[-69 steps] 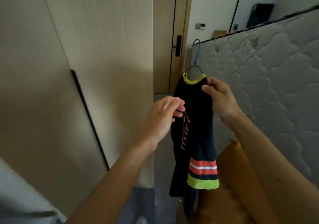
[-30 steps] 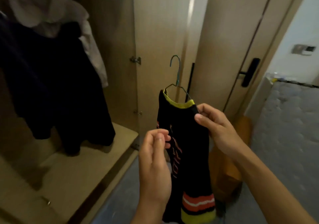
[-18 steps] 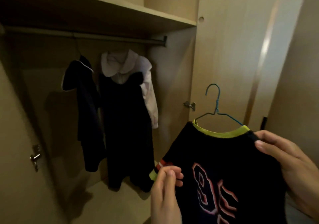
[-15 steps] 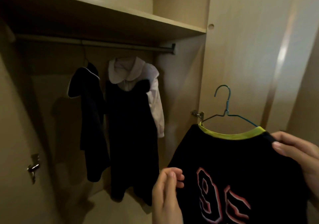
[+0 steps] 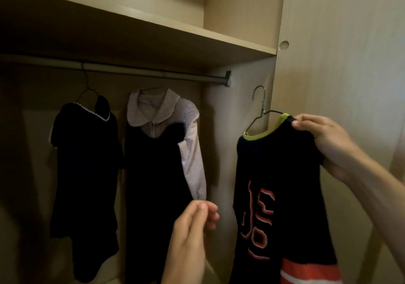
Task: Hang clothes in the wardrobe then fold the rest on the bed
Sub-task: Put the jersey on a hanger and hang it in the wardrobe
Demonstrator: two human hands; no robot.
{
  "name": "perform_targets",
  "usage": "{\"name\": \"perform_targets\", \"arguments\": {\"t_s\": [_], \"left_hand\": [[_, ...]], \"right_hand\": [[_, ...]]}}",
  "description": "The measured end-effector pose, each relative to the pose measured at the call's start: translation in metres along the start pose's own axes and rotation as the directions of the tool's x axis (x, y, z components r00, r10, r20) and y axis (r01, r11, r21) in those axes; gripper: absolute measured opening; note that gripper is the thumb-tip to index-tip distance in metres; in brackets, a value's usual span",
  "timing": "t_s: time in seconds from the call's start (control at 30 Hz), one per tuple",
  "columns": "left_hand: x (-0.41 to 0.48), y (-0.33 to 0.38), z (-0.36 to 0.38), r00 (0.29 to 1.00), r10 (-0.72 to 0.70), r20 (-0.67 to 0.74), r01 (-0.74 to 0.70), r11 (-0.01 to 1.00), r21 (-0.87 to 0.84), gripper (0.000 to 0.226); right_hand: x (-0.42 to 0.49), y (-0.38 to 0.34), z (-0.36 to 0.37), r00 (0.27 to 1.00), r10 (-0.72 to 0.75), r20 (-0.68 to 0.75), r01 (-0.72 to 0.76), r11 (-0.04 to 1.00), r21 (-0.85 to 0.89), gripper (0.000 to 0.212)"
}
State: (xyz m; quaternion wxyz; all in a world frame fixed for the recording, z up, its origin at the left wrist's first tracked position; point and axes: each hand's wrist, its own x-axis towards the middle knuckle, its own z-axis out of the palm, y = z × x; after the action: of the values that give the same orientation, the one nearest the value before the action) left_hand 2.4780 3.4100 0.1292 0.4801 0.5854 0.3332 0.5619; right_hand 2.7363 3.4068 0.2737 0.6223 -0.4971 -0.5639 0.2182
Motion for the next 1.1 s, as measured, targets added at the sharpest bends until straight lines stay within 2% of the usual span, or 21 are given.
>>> {"name": "perform_targets", "arguments": {"t_s": [0.1,0.23,0.3,0.47,0.57,0.67,0.77,0.9,0.97,1.1], "left_hand": [[0.039,0.013,0.026,0.999,0.049,-0.009,-0.05,0.999,-0.004,0.045],[0.101,0.029,0.06,0.999,0.048,-0.011,-0.049,0.997,-0.058,0.035],[0.133,0.036,0.075,0.996,0.085,-0.019,-0.085,0.995,-0.041,0.027],[0.189,0.046,0.101,0.983,0.165,-0.076,-0.161,0.985,0.053,0.038],[0.205,0.043,0.106,0.983,0.157,-0.091,-0.156,0.988,0.023,0.035],[0.22,0.036,0.107,0.979,0.159,-0.123,-0.161,0.987,-0.001,0.042],[0.23,0.029,0.106,0.979,0.139,-0.148,-0.139,0.99,0.007,0.045],[0.228,0.022,0.099,0.985,0.103,-0.141,-0.101,0.995,0.025,0.046],[0.224,0.018,0.095,0.986,0.077,-0.151,-0.072,0.997,0.035,0.046],[0.212,0.014,0.088,0.985,0.047,-0.164,-0.04,0.998,0.046,0.048]], "right_hand": [[0.062,0.022,0.004,0.998,-0.039,0.053,0.038,0.999,0.015,0.021],[0.139,0.04,0.016,0.989,-0.076,0.126,0.072,0.997,0.032,0.011],[0.175,0.045,0.022,0.983,-0.095,0.154,0.091,0.995,0.032,0.017],[0.256,0.053,0.046,0.977,-0.103,0.186,0.107,0.994,-0.008,0.031],[0.294,0.057,0.061,0.975,-0.1,0.197,0.103,0.995,-0.008,0.034],[0.333,0.061,0.074,0.97,-0.095,0.222,0.102,0.995,-0.018,0.02],[0.362,0.065,0.085,0.973,-0.053,0.225,0.066,0.997,-0.049,0.008],[0.378,0.084,0.096,0.963,0.055,0.262,-0.016,0.989,-0.15,0.033],[0.376,0.096,0.103,0.955,0.099,0.278,-0.041,0.978,-0.207,0.038],[0.365,0.111,0.112,0.96,0.107,0.258,-0.021,0.948,-0.317,0.024]]}}
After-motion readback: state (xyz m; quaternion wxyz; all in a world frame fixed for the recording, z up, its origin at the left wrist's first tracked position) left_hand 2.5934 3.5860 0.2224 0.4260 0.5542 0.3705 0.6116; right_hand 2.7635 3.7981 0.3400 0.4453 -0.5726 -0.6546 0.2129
